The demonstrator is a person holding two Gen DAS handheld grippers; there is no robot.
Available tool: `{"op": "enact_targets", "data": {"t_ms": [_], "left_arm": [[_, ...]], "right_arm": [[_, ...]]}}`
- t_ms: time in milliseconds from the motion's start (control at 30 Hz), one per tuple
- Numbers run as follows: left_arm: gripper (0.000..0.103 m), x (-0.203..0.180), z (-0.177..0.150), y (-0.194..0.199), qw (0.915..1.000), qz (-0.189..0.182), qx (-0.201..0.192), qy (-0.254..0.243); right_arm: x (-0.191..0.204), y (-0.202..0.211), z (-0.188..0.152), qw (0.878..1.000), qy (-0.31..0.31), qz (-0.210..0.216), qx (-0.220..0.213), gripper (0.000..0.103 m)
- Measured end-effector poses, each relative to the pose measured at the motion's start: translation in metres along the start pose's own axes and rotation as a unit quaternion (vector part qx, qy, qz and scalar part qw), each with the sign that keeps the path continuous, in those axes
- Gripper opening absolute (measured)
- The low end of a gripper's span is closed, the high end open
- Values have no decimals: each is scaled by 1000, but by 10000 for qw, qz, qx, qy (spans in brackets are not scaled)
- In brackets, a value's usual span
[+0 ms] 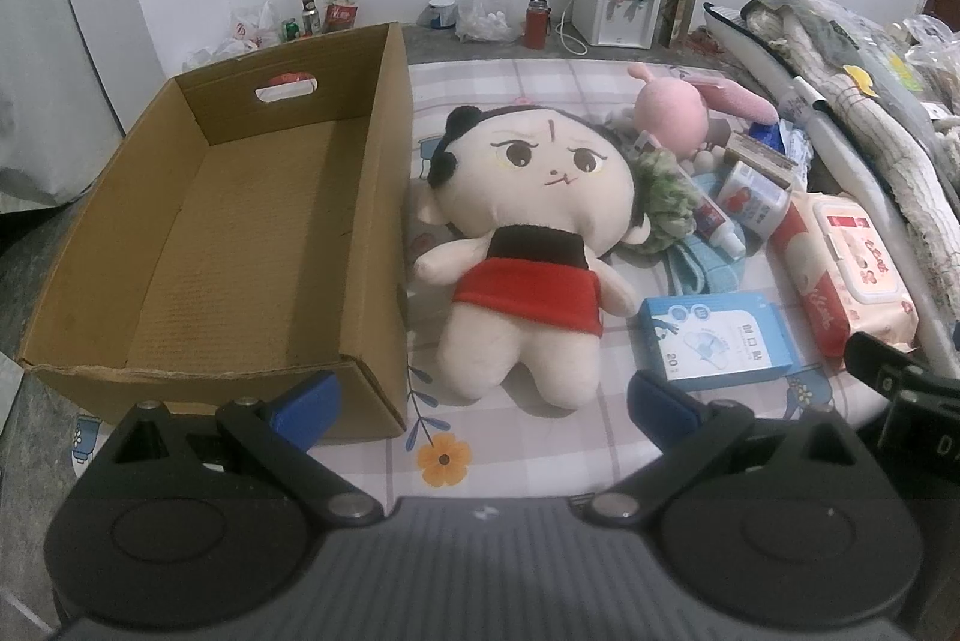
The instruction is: Organize soft objects
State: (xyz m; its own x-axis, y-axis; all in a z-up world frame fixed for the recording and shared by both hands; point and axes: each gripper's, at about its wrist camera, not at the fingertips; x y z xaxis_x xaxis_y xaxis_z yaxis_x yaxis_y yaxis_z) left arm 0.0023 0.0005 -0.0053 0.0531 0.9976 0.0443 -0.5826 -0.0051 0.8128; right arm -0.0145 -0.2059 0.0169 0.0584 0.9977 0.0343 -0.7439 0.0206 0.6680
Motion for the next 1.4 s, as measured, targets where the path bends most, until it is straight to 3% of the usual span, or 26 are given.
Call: {"op": "enact_targets", "data": {"t_ms": [1133,1400], "left_arm": [[102,6,-1,-2,10000,62,71,5],[102,-10,-5,2,9978,-492,-328,-299]], "right_arm": [[-3,-3,-1,9999,-5,127,-43,102],[-30,-4,-17,9990,3,361,-277,102]]}}
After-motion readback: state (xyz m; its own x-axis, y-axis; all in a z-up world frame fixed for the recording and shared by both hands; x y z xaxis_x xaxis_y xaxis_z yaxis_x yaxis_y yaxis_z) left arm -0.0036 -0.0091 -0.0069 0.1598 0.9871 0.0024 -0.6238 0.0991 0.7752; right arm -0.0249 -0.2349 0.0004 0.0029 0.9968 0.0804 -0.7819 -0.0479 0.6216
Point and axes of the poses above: each gripper's, at about its wrist camera, not at the fingertips, and y roughly against the way its jaws point, x to its left, z to its top, and after that the axes turned 3 degrees about -y, right-handed
